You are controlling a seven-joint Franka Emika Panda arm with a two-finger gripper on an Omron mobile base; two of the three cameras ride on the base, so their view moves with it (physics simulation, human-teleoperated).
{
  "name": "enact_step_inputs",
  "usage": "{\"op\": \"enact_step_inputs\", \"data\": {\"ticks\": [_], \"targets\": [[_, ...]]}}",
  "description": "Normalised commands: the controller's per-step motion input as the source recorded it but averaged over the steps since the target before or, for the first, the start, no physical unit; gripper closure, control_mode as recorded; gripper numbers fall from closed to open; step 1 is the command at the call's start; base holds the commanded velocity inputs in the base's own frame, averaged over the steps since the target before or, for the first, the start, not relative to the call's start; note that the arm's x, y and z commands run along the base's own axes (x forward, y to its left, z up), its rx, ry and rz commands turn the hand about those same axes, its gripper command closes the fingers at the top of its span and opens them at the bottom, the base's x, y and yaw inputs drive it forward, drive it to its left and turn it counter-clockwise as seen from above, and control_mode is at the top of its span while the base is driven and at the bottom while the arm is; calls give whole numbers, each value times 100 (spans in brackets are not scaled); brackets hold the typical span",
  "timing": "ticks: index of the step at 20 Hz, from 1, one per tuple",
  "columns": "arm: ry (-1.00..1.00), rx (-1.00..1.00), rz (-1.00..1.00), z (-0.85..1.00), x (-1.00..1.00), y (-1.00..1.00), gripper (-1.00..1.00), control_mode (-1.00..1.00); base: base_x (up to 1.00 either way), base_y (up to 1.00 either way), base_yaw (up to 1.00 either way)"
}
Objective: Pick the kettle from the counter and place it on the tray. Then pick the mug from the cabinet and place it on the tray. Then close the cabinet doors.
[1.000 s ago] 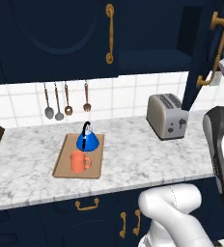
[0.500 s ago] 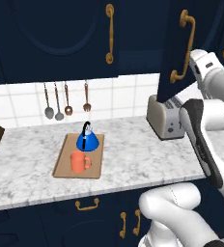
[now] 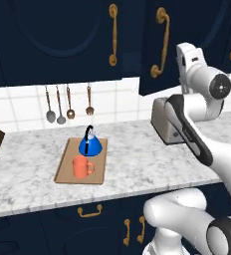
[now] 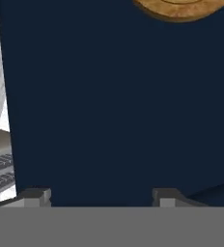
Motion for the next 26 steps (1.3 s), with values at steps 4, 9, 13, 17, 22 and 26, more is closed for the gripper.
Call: {"op": "enact_step_inputs", "data": {"ticks": [4, 9, 13, 17, 22, 26], "targets": [[1, 20, -2, -13, 100, 33, -100, -100, 0, 0, 0], [14, 15, -21, -6, 76, 5, -100, -100, 0, 0, 0], [20, 17, -28, -2, 39, 0, -100, -100, 0, 0, 0], [11, 10, -22, -18, 22, -2, -100, -100, 0, 0, 0], [5, 3, -15, -30, 39, -8, -100, -100, 0, 0, 0], [3, 1, -12, -55, 49, -6, -100, -100, 0, 0, 0]]}}
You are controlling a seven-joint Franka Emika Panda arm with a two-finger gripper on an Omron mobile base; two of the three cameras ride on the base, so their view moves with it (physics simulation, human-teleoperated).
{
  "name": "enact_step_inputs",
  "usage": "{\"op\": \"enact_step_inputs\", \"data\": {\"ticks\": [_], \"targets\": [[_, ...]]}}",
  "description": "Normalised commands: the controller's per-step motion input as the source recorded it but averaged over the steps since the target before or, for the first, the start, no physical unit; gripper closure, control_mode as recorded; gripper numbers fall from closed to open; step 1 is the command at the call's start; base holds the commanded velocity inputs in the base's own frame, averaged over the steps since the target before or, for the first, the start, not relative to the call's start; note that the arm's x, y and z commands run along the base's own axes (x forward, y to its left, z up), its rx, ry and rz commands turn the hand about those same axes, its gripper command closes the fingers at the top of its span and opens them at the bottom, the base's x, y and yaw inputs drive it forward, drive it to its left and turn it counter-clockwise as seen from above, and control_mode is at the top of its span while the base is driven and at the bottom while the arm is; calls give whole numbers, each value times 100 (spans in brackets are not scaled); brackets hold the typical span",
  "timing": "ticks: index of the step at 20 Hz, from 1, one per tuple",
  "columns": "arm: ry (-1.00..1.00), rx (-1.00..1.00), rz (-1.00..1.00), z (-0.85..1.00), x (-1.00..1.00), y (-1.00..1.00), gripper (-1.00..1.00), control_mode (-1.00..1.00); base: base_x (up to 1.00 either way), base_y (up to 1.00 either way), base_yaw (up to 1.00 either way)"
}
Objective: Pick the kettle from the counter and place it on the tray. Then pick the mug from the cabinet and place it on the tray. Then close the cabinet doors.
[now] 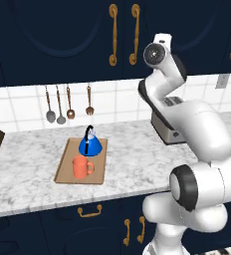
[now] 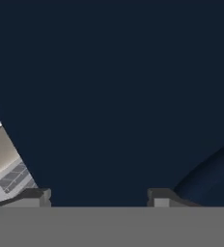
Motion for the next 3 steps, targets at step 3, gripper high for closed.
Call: {"op": "enact_step_inputs", "data": {"ticks": [3], "targets": [[0, 0, -9, -35, 36, 0, -100, -100, 0, 0, 0]]}}
